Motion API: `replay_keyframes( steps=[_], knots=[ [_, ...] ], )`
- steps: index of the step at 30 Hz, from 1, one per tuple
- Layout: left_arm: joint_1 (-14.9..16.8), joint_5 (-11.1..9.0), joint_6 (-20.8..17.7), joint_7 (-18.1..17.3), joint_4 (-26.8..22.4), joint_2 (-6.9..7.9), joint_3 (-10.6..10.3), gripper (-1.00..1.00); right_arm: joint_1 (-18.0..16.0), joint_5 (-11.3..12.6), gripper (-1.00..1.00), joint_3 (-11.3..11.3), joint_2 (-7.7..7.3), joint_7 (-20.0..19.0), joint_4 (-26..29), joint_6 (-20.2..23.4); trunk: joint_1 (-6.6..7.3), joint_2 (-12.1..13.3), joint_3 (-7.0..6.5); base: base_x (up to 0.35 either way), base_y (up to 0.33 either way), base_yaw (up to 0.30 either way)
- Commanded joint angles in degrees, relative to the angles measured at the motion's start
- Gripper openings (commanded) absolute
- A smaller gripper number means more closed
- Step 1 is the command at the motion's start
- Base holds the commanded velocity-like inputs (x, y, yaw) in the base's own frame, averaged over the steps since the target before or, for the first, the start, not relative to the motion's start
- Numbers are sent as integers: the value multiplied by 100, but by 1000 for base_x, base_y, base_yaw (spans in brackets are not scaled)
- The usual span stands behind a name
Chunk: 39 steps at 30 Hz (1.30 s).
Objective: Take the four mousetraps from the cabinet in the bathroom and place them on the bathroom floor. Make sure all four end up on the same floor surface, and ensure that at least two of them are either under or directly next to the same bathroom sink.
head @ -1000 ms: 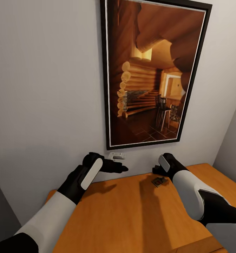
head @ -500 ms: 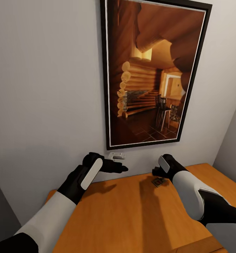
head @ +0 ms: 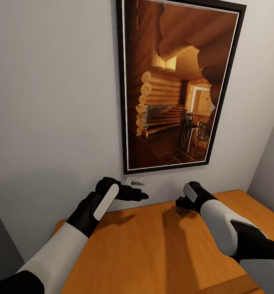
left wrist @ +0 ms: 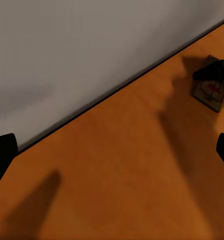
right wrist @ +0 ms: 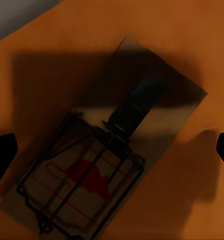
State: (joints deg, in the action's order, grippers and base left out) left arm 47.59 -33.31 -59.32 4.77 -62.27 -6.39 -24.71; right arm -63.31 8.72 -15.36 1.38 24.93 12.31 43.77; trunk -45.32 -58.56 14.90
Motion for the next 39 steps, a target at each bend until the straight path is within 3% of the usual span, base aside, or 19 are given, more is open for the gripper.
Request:
replay_keyframes(
  steps=[1,7,20,21,35,37,38,39],
  knots=[
    [5,-53,-18,50,-4,2,-5,100,-3,91,100,6,0,49,4,12,-1,-6,8,0,0,0],
    [5,-53,-18,50,-2,5,-7,100,1,211,100,6,-1,47,-18,-2,-1,-6,8,0,0,0],
    [5,-53,-18,50,4,6,-8,100,11,243,100,6,-9,39,-95,-123,-1,-6,8,0,0,0],
    [5,-53,-18,50,4,6,-8,100,11,244,-100,6,-10,38,-97,-130,-1,-6,8,0,0,0],
    [5,-53,-18,50,5,6,-8,100,11,234,-100,13,-202,-293,-208,-102,-1,-6,8,0,0,0],
    [5,-53,-18,50,5,6,-8,100,11,224,-100,14,-309,-271,-240,-97,-1,-6,8,0,0,0],
    [5,-53,-18,50,5,6,-8,100,11,203,-100,21,-498,-229,-250,-80,-1,-6,8,0,0,0],
    [5,-53,-18,50,6,6,-8,100,11,191,-100,24,-571,-204,-250,-75,-1,-6,8,0,0,0]
  ],
)
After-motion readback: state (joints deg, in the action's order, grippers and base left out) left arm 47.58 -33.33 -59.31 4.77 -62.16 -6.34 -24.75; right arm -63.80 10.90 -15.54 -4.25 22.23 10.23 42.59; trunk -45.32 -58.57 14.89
